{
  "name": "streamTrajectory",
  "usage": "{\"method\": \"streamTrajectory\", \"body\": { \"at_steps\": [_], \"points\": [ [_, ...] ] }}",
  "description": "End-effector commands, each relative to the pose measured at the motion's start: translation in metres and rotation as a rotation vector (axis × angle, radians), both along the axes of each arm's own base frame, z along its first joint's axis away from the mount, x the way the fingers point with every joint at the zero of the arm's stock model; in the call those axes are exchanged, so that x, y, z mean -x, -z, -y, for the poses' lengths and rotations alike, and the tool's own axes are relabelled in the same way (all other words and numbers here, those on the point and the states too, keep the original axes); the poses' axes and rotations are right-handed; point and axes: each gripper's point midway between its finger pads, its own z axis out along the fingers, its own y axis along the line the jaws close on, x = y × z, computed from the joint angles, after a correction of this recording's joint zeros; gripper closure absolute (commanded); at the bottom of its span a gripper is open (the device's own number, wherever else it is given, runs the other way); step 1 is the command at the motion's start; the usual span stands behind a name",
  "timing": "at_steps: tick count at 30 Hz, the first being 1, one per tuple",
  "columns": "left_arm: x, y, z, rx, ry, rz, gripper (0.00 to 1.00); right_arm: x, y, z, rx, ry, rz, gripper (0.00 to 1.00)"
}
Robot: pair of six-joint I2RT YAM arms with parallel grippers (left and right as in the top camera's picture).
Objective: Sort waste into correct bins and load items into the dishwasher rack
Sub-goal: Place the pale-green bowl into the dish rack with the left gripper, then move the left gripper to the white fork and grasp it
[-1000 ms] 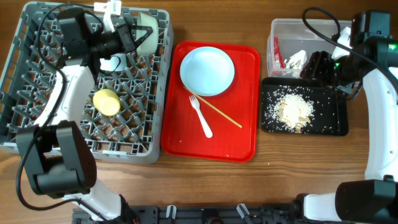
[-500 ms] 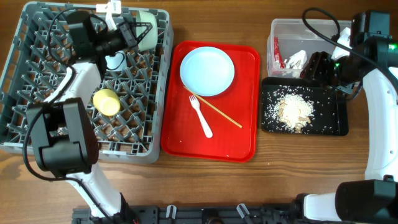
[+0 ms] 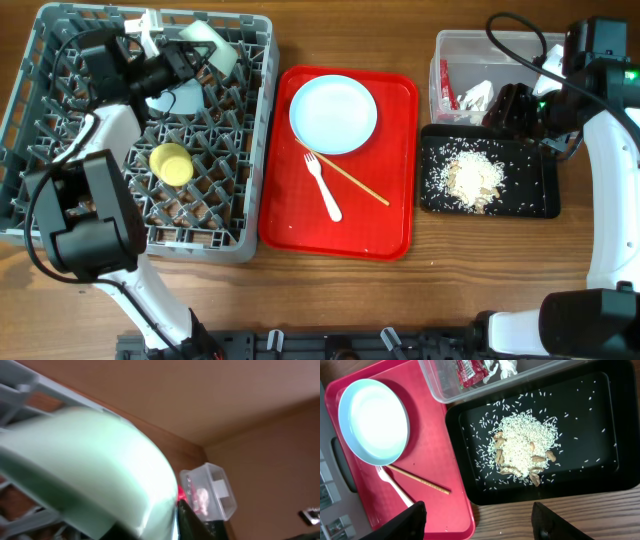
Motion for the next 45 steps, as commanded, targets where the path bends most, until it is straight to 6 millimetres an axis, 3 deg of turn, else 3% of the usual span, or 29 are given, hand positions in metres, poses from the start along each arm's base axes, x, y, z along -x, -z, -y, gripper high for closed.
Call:
{"method": "streamTrajectory", "body": {
  "at_steps": [1, 2, 3, 5, 6, 12, 17, 21, 26, 29, 33, 37, 41, 45],
  "points": [
    [0.000, 0.006, -0.024, 0.013, -0.032, -0.013, 0.54, -0.001, -0.008, -0.001, -0.006, -0.007, 0.027, 0.32],
    [0.001, 0.005, -0.028, 0.017, -0.033, -0.012, 0.47, -0.001, -0.008, -0.001, -0.007, -0.007, 0.027, 0.32],
    [0.002, 0.004, -0.034, 0.023, -0.036, -0.010, 0.30, -0.001, -0.008, -0.001, -0.007, -0.007, 0.027, 0.32],
    [0.005, 0.000, -0.045, 0.030, -0.045, -0.003, 0.19, -0.001, -0.008, -0.001, -0.007, -0.007, 0.027, 0.32],
    [0.005, -0.002, -0.051, 0.030, -0.054, 0.002, 0.00, -0.001, -0.008, -0.001, -0.006, -0.007, 0.027, 0.32],
    [0.010, -0.038, -0.078, -0.003, -0.108, 0.093, 0.00, -0.001, -0.008, -0.001, -0.006, -0.008, 0.027, 0.32],
    [0.021, -0.076, -0.074, -0.021, -0.107, 0.143, 0.00, -0.002, -0.008, -0.001, -0.006, -0.008, 0.028, 0.32],
    [0.030, -0.081, -0.054, -0.038, -0.099, 0.087, 0.00, -0.002, -0.008, -0.001, -0.006, -0.008, 0.028, 0.32],
    [0.044, -0.048, -0.024, -0.243, -0.153, -0.074, 0.00, -0.002, -0.008, -0.001, -0.006, -0.008, 0.028, 0.28],
    [0.058, -0.035, -0.001, -0.417, -0.185, -0.153, 0.00, -0.002, -0.008, -0.001, -0.006, -0.008, 0.028, 0.16],
    [0.079, -0.041, 0.048, -0.553, -0.158, -0.164, 0.00, -0.001, -0.008, -0.001, -0.006, -0.009, 0.027, 0.12],
    [0.109, -0.040, 0.106, -0.558, -0.013, -0.182, 0.00, -0.001, -0.008, -0.001, -0.005, -0.009, 0.027, 0.11],
    [0.144, -0.019, 0.147, -0.598, 0.112, -0.270, 0.00, -0.001, -0.008, -0.001, -0.005, -0.009, 0.027, 0.11],
    [0.175, 0.018, 0.150, -0.698, -0.010, -0.510, 0.00, -0.001, -0.008, -0.001, -0.006, -0.009, 0.027, 0.11]
  ]
}}
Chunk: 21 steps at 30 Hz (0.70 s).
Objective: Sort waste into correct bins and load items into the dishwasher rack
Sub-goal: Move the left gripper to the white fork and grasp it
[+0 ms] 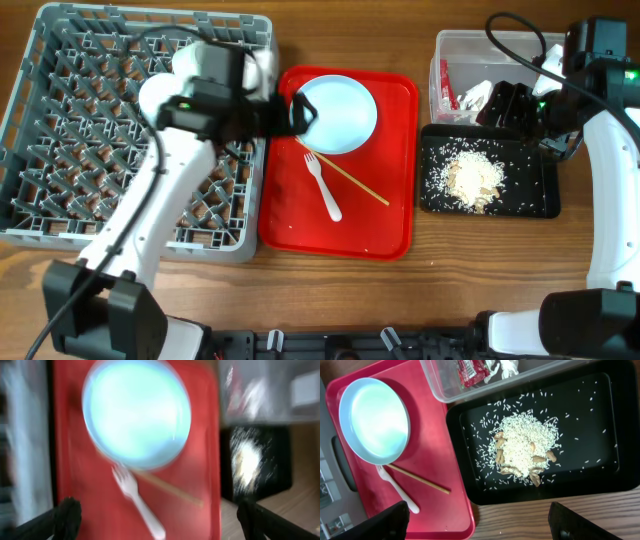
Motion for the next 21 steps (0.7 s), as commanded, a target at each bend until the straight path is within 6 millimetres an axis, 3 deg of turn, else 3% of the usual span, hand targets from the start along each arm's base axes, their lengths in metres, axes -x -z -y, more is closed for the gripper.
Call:
{"method": "streamTrajectory", "body": {
  "at_steps": [1, 9, 16, 21],
  "points": [
    [0.019, 0.034, -0.006, -0.185, -0.195, -0.122, 0.00, -0.001, -0.008, 0.000, -0.004, -0.001, 0.026, 0.10],
    [0.049, 0.093, 0.017, -0.355, -0.265, -0.217, 0.00, -0.001, -0.008, 0.000, -0.005, -0.001, 0.026, 0.10],
    [0.052, 0.143, 0.014, -0.432, -0.288, -0.315, 0.01, -0.001, -0.008, 0.000, -0.005, -0.001, 0.022, 0.10],
    [0.045, 0.161, 0.007, -0.443, -0.313, -0.339, 0.13, -0.001, -0.008, 0.000, -0.005, -0.001, 0.022, 0.11]
  ]
}}
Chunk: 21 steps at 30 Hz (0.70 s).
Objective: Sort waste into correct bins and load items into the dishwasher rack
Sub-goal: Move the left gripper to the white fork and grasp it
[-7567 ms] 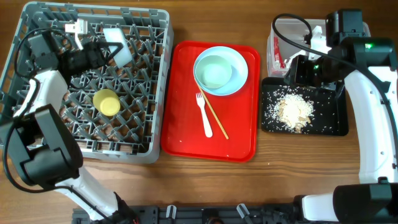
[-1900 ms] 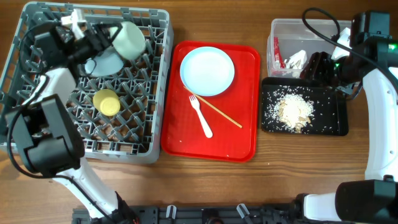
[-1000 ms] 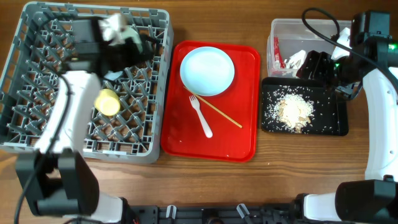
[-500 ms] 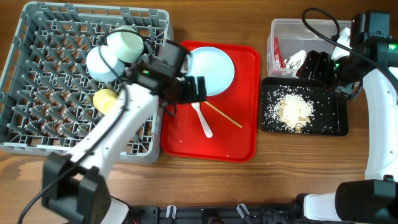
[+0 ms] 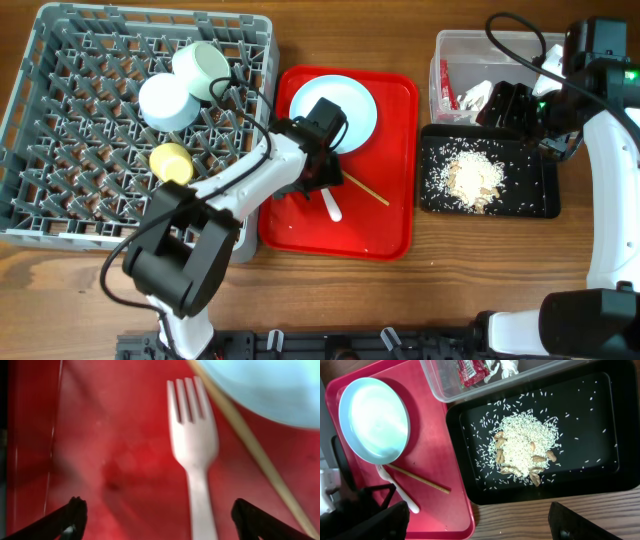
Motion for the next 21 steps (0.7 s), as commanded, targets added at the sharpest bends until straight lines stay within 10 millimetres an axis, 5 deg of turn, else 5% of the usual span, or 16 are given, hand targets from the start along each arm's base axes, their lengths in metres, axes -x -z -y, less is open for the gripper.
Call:
{"method": "streamTrajectory", "body": {
  "at_steps": [1, 7, 10, 15, 21],
  "points": [
    [-0.009, 0.016, -0.014, -0.033, -0.061, -0.003, 0.13, -0.001, -0.008, 0.000, -0.005, -0.001, 0.023, 0.10],
    [-0.017, 0.031, -0.013, -0.028, -0.071, 0.004, 0.17, -0.001, -0.008, 0.000, -0.005, 0.000, 0.022, 0.11],
    [-0.020, 0.033, -0.011, -0.023, -0.071, 0.010, 0.38, -0.001, -0.008, 0.000, -0.005, -0.001, 0.022, 0.11],
    [-0.021, 0.033, -0.009, -0.013, -0.070, 0.013, 0.58, -0.001, -0.008, 0.000, -0.005, -0.001, 0.022, 0.11],
    [-0.026, 0.031, 0.004, 0.054, -0.063, 0.027, 0.61, 0.000, -0.008, 0.000, -0.006, -0.001, 0.019, 0.11]
  ]
}}
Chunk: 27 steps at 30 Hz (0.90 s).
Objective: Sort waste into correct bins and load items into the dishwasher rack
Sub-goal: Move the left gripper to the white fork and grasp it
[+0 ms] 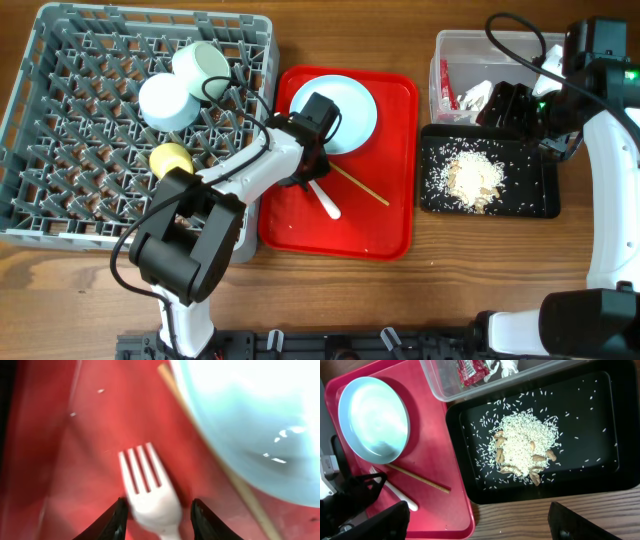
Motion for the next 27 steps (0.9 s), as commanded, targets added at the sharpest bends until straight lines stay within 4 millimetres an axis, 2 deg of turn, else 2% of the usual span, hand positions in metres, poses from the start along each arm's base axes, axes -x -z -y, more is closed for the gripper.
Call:
{"method": "streamTrajectory", "body": {
  "at_steps": [1, 11, 21, 24, 27],
  "points": [
    [0.0032, 0.0150, 0.0076, 0.038, 0.002, -0.037, 0.62, -0.0005, -0.0078, -0.0001, -0.005, -0.001, 0.022, 0.11],
    [0.0022, 0.0147, 0.0089, 0.045, 0.003, -0.033, 0.66, -0.0005, -0.0078, -0.0001, -0.005, -0.001, 0.022, 0.11],
    [0.0022, 0.0147, 0.0089, 0.045, 0.003, -0.033, 0.82, -0.0005, -0.0078, -0.0001, -0.006, -0.001, 0.022, 0.11],
    [0.0021, 0.0146, 0.0090, 0.045, 0.003, -0.033, 0.91, -0.0005, -0.0078, -0.0001, -0.005, -0.001, 0.022, 0.11],
    [0.0022, 0.0146, 0.0090, 0.045, 0.003, -0.033, 0.93, -0.0005, -0.0078, -0.0001, -0.005, -0.001, 0.022, 0.11]
  ]
}}
